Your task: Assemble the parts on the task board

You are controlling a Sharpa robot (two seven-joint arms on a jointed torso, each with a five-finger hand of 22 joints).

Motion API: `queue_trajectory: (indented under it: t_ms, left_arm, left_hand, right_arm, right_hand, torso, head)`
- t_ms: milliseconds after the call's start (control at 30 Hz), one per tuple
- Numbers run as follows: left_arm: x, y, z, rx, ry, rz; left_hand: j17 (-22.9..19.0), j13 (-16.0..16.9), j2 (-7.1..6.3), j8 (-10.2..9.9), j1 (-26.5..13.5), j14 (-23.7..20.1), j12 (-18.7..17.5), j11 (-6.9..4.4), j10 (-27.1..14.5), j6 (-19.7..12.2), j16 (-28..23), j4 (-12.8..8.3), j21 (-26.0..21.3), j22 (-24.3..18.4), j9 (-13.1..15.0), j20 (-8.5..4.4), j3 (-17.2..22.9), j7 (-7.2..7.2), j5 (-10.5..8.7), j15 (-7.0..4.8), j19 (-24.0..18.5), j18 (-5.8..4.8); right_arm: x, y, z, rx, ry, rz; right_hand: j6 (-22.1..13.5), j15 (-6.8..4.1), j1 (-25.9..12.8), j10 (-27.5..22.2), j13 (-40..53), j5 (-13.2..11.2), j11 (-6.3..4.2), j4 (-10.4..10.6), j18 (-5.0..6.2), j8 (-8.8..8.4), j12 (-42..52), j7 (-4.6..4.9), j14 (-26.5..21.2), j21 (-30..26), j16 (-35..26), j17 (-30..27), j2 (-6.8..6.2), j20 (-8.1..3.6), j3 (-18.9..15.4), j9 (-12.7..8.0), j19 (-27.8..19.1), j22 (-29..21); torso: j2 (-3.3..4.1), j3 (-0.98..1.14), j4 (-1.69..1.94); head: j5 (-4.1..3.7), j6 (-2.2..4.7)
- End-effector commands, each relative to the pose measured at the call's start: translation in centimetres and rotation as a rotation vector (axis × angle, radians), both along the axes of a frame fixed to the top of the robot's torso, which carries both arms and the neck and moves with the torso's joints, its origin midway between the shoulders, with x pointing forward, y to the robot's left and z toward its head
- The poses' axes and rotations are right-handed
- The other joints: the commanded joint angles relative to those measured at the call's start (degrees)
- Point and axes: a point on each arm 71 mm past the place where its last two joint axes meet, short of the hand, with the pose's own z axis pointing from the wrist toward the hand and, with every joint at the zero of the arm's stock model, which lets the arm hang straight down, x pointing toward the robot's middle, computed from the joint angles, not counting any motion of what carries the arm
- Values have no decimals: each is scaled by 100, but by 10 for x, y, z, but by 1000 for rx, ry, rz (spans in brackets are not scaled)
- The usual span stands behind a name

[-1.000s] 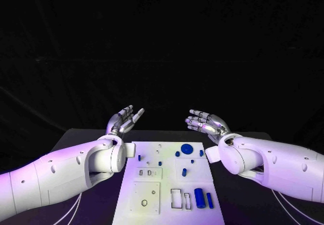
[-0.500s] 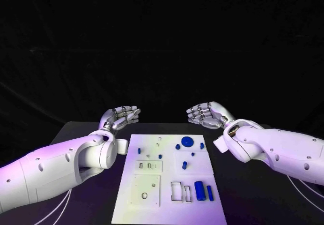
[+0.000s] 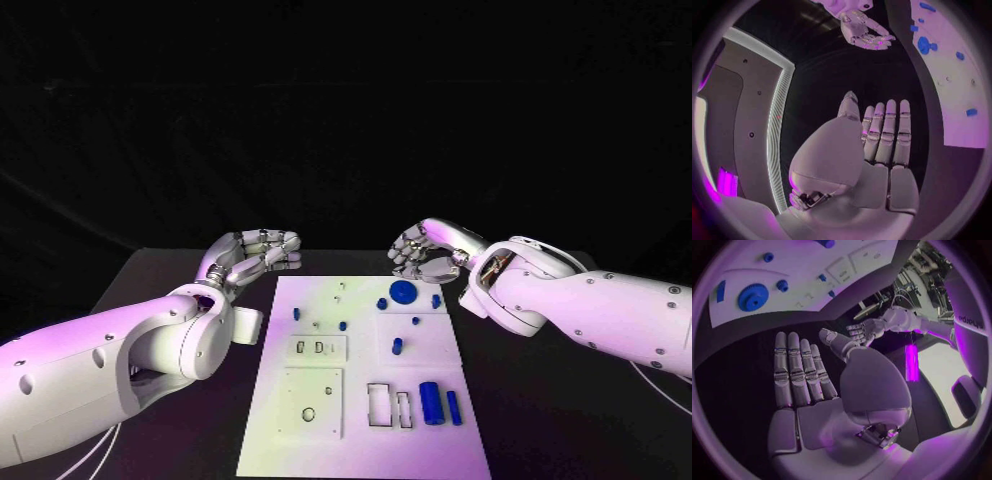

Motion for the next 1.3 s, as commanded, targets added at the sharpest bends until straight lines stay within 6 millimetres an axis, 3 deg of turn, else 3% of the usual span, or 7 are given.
queue_trajectory:
  t_ms: [33,133,333,600,767,1067,1300]
  left_arm:
    - [-6,-9,5,-25,0,-69]
    - [-11,-12,9,-39,2,-85]
    - [-16,-14,15,-57,1,-99]
    - [-17,-17,18,-69,-8,-111]
    - [-17,-17,18,-71,-7,-113]
    - [-19,-17,19,-74,-5,-118]
    - [-19,-17,20,-74,-2,-121]
  left_hand:
    - [12,0,17,-17,39,-92,-52,19,-19,5,-61,4,-59,-23,20,25,-61,28,-15,23,6,96]
    - [20,-3,23,-26,44,-116,-84,21,-43,-4,-86,5,-75,-36,29,31,-87,37,-27,29,5,96]
    - [34,-9,42,-53,59,-176,-153,30,-102,-43,-148,-2,-108,-62,48,43,-143,63,-56,46,3,94]
    - [59,-4,76,-73,10,-227,-201,48,-121,-73,-215,17,-154,-98,83,61,-253,85,-221,66,-7,92]
    - [69,-2,98,-76,-15,-247,-215,50,-127,-78,-243,25,-173,-113,101,67,-302,90,-289,72,-10,92]
    - [72,-2,104,-77,-20,-252,-219,51,-131,-81,-250,26,-177,-116,105,69,-313,91,-304,74,-11,92]
    - [75,-4,115,-86,-25,-263,-229,59,-147,-96,-263,26,-185,-122,110,72,-330,98,-311,79,-13,91]
  right_arm:
    - [-3,7,-4,-254,-54,38]
    - [-3,11,-4,-312,-63,44]
    - [-1,18,-8,-385,-66,47]
    - [2,23,-17,-439,-72,41]
    - [3,24,-19,-452,-79,35]
    - [6,26,-22,-461,-85,26]
    - [7,28,-24,-459,-85,24]
  right_hand:
    - [141,-173,-57,239,48,36,-89,4,100,27,-144,-78,504,323,230,435,-212,-177,-160,180,393,185]
    - [157,-282,-86,264,90,-33,-145,47,105,-22,-191,-116,855,587,494,786,-262,-284,-259,249,626,351]
    - [188,-407,-48,206,153,-117,-192,103,103,-109,-207,-147,1295,1018,1047,1380,-270,-408,-399,340,910,647]
    - [267,-413,51,1,286,-130,-190,112,81,-243,-183,-144,1147,1703,2103,2167,-263,-454,-581,477,772,1236]
    - [318,-411,48,-6,403,-104,-196,131,77,-350,-179,-156,1007,2541,3254,2632,-261,-453,-534,602,477,1993]
    - [359,-402,51,-19,448,-109,-191,136,92,-402,-189,-156,919,3019,3814,2693,-250,-428,-364,682,251,2474]
    - [397,-400,56,-18,452,-190,-191,140,27,-422,-186,-163,1041,3512,4273,2948,-219,-416,-172,712,416,3086]
  torso:
    - [170,30,65]
    - [232,36,95]
    - [355,68,103]
    - [443,94,135]
    - [489,99,152]
    - [540,106,180]
    - [562,106,197]
  head:
    - [-49,6]
    - [-82,1]
    - [-105,24]
    - [-128,-17]
    - [-154,-21]
    - [-164,-39]
    - [-154,-51]
